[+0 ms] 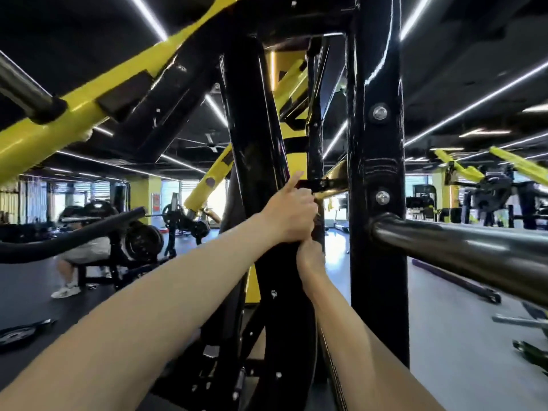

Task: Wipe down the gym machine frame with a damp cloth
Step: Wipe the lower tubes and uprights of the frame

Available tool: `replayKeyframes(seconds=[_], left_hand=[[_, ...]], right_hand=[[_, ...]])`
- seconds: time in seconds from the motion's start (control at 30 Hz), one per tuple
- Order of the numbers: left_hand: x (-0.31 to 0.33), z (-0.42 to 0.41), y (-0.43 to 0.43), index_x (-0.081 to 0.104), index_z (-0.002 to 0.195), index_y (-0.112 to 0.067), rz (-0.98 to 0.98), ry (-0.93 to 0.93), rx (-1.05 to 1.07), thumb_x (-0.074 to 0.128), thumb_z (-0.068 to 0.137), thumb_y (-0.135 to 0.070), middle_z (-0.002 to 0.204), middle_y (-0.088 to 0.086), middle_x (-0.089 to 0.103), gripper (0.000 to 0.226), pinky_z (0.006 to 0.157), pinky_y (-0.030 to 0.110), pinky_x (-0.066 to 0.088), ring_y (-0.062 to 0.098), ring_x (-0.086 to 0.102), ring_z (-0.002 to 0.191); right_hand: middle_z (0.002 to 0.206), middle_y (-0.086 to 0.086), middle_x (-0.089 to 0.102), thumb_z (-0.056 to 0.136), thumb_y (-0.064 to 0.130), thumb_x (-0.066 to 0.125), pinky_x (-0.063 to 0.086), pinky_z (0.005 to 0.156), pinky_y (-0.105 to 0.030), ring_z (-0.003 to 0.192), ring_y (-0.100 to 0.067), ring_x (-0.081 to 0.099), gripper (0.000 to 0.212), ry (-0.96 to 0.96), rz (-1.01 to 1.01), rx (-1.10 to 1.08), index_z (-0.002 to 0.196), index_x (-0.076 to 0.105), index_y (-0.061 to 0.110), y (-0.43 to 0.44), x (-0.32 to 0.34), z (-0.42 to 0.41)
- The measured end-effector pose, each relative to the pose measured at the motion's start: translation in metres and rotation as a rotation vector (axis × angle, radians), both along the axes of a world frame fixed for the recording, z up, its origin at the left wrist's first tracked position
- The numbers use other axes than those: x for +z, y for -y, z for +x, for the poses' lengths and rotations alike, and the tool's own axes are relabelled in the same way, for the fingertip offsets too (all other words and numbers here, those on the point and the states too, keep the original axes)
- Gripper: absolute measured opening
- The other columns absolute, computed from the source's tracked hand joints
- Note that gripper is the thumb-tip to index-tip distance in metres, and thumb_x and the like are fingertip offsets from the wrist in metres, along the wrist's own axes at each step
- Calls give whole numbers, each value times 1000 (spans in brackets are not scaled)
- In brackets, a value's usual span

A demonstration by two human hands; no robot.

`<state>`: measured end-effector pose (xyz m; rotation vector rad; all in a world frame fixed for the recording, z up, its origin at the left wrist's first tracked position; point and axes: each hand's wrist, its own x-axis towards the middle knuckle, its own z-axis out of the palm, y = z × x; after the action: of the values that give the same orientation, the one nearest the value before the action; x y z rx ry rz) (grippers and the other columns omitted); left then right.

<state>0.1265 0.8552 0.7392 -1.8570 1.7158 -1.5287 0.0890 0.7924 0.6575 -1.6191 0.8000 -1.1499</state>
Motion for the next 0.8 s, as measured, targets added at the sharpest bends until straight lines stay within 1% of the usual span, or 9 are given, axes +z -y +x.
replayKeyframes(seconds=[0.1,0.2,0.3,0.4,0.47,0.57,0.63,0.7,0.8], left_hand=[[47,4,-2,66,96,-14,-247,-44,23,37,93,-22,110,1,63,29,107,50,-26,19,37,137],[41,8,-3,64,105,-11,-341,-82,48,37,93,-23,121,4,60,32,111,53,-20,21,28,142],[-21,3,4,63,105,-13,-143,-45,-35,37,93,-28,118,3,58,32,114,50,-15,18,43,129],[-26,9,3,64,105,-16,-78,-5,-118,37,96,-29,120,-1,60,31,106,44,-30,15,41,133],[1,21,-2,61,118,-20,-229,-52,-187,40,96,-24,135,-1,54,31,100,41,-37,14,29,142],[-12,44,-6,44,142,-21,-590,-319,-391,43,92,-8,155,-2,31,52,108,41,-26,14,11,148],[-72,57,-2,36,147,-19,-583,-436,-598,43,84,3,158,-2,22,67,114,39,-16,15,5,148],[-122,68,2,33,148,-20,-489,-382,-687,40,79,0,156,-5,17,72,116,37,-16,8,-2,147],[-97,78,13,33,148,-21,-582,-488,-778,46,87,-2,158,-2,18,65,117,50,-9,6,-1,146]], right_hand=[[135,-16,51,104,34,21,35,106,-45,126,-36,45,50,23,58,12,132,49,5,0,2,-1],[136,-16,50,103,34,23,33,108,-46,127,-35,43,50,87,103,25,135,49,4,-1,1,-1],[116,-16,61,100,29,32,42,100,-50,114,-37,54,39,194,59,40,112,61,7,7,-8,7],[94,-8,59,89,40,39,46,94,-46,103,-34,58,24,351,94,77,80,55,24,15,-14,12],[114,-10,59,93,52,30,41,102,-45,119,-35,54,49,404,179,107,102,63,17,12,-12,9],[146,-9,42,99,59,17,29,113,-43,134,-30,39,69,349,183,95,144,40,12,17,-12,9],[147,-11,41,101,54,15,29,110,-40,134,-30,39,67,300,101,58,146,38,9,16,-13,8],[144,-13,45,101,55,14,32,109,-41,131,-31,42,68,276,39,21,143,41,9,13,-14,10],[144,-12,46,99,58,14,31,111,-49,131,-33,43,70,281,51,-3,143,42,10,14,-14,16]])
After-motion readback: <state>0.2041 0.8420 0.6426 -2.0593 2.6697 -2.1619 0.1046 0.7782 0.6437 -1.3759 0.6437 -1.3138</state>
